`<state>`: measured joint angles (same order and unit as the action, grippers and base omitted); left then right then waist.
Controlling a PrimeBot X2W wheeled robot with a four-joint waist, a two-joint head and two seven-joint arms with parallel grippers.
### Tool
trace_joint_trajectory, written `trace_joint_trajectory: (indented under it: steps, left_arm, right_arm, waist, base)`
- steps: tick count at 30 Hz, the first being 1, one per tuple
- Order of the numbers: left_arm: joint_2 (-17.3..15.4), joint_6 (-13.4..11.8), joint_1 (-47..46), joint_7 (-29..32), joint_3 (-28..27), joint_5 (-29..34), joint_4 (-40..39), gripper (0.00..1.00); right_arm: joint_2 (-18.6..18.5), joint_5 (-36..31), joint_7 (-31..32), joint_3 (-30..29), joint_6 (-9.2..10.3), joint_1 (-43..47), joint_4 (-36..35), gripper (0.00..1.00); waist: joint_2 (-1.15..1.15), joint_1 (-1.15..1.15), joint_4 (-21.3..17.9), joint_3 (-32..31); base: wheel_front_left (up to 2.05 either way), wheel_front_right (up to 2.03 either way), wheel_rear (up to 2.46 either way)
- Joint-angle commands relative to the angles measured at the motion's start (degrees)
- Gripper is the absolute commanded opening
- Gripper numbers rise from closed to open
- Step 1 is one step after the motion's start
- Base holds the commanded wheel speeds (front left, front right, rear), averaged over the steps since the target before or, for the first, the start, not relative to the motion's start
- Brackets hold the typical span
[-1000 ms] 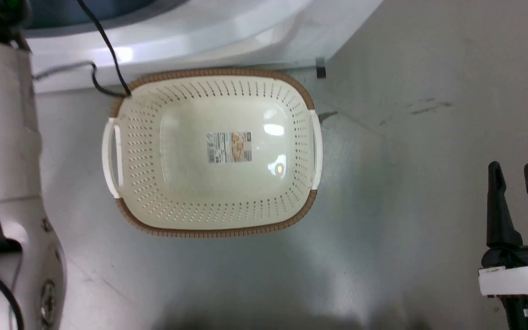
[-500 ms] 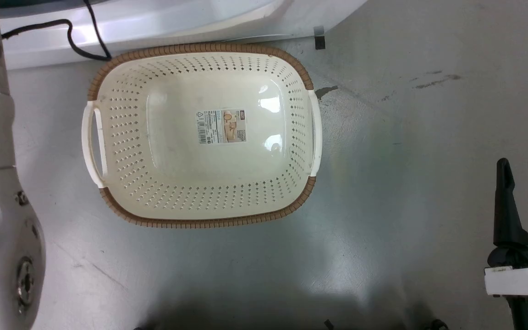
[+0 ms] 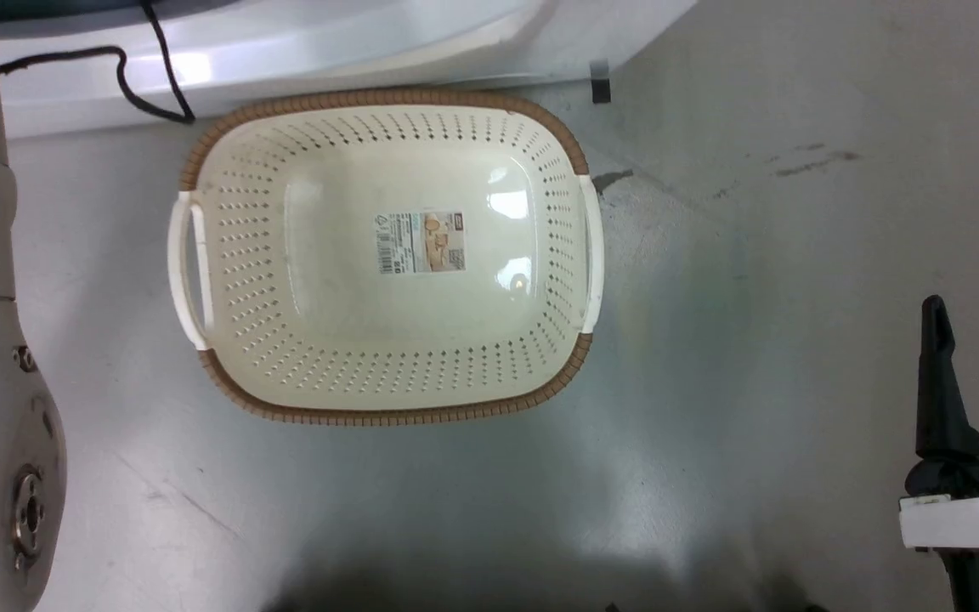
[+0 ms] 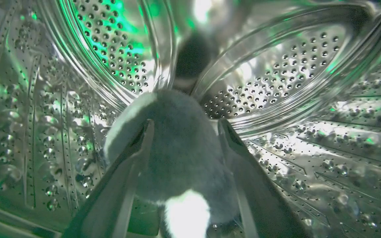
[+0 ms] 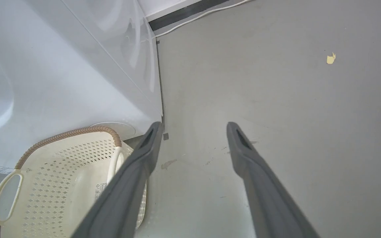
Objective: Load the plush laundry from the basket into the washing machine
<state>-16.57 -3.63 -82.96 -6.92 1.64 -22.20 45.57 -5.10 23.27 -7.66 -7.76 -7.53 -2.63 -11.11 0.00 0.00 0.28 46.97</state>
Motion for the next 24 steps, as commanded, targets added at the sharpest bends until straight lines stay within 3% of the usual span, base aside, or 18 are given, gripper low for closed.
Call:
trace_joint_trajectory:
  steps: [1, 14, 24]
  left_arm:
    - [-0.1, 0.6, -0.1, -0.6, 0.4, 0.4, 0.6, 1.0]
    - [2.6, 4.7, 9.0, -7.0, 4.4, 1.6, 6.4, 1.0]
    - [5.1, 5.7, 20.0, -8.1, 6.8, 4.5, 3.4, 1.0]
  right_arm:
    - [-0.2, 0.1, -0.2, 0.1, 0.04, -0.6, 0.2, 1.0]
    - [0.1, -0.2, 0.7, -0.7, 0.04, -1.6, 1.1, 1.0]
    - [1.1, -0.8, 1.3, -0.1, 0.04, -0.5, 3.0, 1.0]
  waist:
    - [0.0, 0.0, 0.4, -0.8]
    - [0.0, 0.0, 3.4, -8.9]
    - [0.0, 0.0, 4.8, -17.7]
  base:
    - [0.0, 0.0, 0.0]
    - [0.0, 0.0, 0.0]
    - [0.0, 0.0, 0.0]
